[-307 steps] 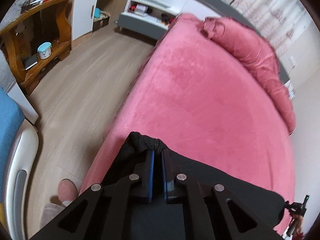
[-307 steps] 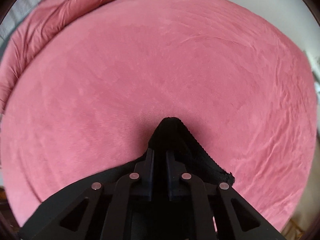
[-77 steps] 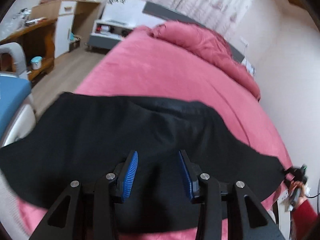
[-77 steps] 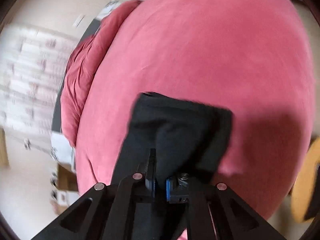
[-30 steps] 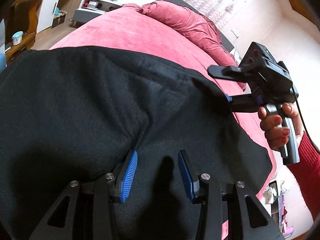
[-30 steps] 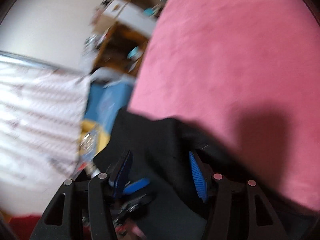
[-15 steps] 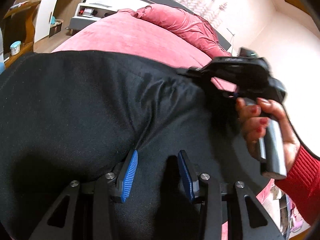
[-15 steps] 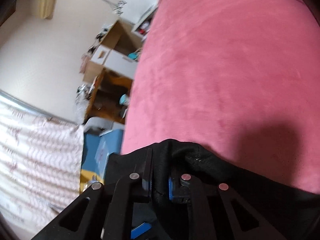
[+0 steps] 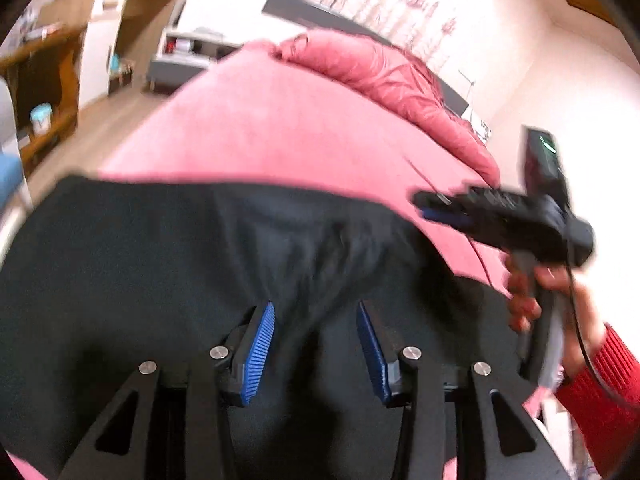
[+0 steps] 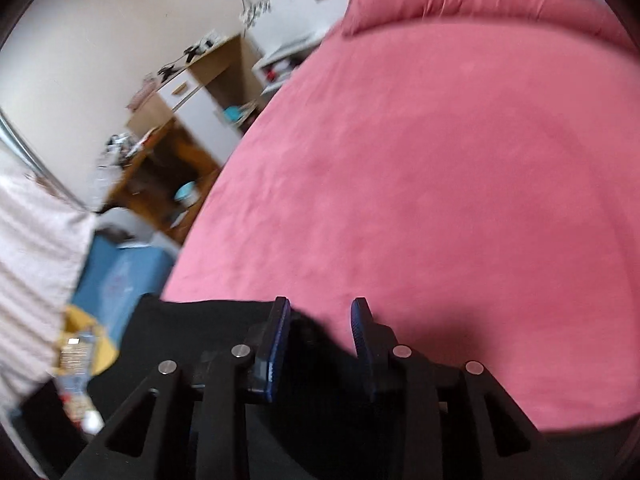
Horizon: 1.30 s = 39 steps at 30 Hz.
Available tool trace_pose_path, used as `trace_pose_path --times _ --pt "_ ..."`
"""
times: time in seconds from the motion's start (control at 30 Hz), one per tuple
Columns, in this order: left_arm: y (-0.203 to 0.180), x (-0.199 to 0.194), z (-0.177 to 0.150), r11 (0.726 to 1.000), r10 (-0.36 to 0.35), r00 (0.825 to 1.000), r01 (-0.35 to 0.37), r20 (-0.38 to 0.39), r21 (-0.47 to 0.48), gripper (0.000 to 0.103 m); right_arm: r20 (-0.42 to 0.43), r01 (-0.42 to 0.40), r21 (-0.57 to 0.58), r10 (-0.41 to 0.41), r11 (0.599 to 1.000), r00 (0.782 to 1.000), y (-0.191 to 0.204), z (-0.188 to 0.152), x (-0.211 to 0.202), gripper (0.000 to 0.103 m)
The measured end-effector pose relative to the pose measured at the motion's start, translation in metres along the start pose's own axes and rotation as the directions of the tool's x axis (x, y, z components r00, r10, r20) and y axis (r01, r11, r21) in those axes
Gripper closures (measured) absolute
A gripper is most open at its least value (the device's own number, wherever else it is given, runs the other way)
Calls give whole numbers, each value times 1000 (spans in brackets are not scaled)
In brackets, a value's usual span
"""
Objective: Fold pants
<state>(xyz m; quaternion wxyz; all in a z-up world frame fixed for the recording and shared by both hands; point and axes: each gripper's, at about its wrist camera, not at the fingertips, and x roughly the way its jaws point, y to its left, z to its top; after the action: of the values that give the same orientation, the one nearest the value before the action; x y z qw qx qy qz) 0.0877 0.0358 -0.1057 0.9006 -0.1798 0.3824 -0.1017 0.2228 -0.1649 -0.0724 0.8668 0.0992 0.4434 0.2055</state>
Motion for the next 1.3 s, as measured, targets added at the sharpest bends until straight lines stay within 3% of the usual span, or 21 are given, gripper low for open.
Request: trace_pose_path --times 0.13,0.23,0.4,0.43,0.57,0.7,0.87,1.0,1.1,1.17,1.3 --pt "21 6 20 997 66 998 -65 9 -45 59 89 -3 -55 8 998 996 13 -16 -32 70" --pt "43 17 30 986 143 990 -144 -15 -84 59 80 -29 -80 36 996 996 28 -33 -29 79" --pt "71 25 21 970 203 978 -206 -40 -127 59 47 7 -166 0 986 999 47 -58 -19 80" --pt "74 23 17 973 186 982 -187 -19 -134 59 52 7 -170 2 985 999 49 -63 -18 80" --pt "68 24 9 976 210 977 -208 22 -70 59 81 21 -157 -8 987 997 46 -75 -14 80" --pt "64 25 5 969 244 969 -243 32 -34 59 65 129 -142 -121 981 991 32 -72 12 80" --pt "67 23 6 973 228 973 -227 39 -41 59 77 144 -99 -137 985 988 20 -58 24 81" --pt "61 16 11 974 223 975 -222 8 -43 59 180 109 0 -107 994 978 6 -62 -20 80" --pt "45 -5 19 988 146 986 -142 73 -59 58 203 148 39 -153 988 967 -8 -75 -50 78" --pt "19 -12 25 994 111 987 -113 112 8 58 189 183 50 -189 982 964 -18 -86 -60 78" --pt "-33 8 31 987 -10 998 1 56 159 58 149 200 30 -203 979 968 -28 -101 -60 79"
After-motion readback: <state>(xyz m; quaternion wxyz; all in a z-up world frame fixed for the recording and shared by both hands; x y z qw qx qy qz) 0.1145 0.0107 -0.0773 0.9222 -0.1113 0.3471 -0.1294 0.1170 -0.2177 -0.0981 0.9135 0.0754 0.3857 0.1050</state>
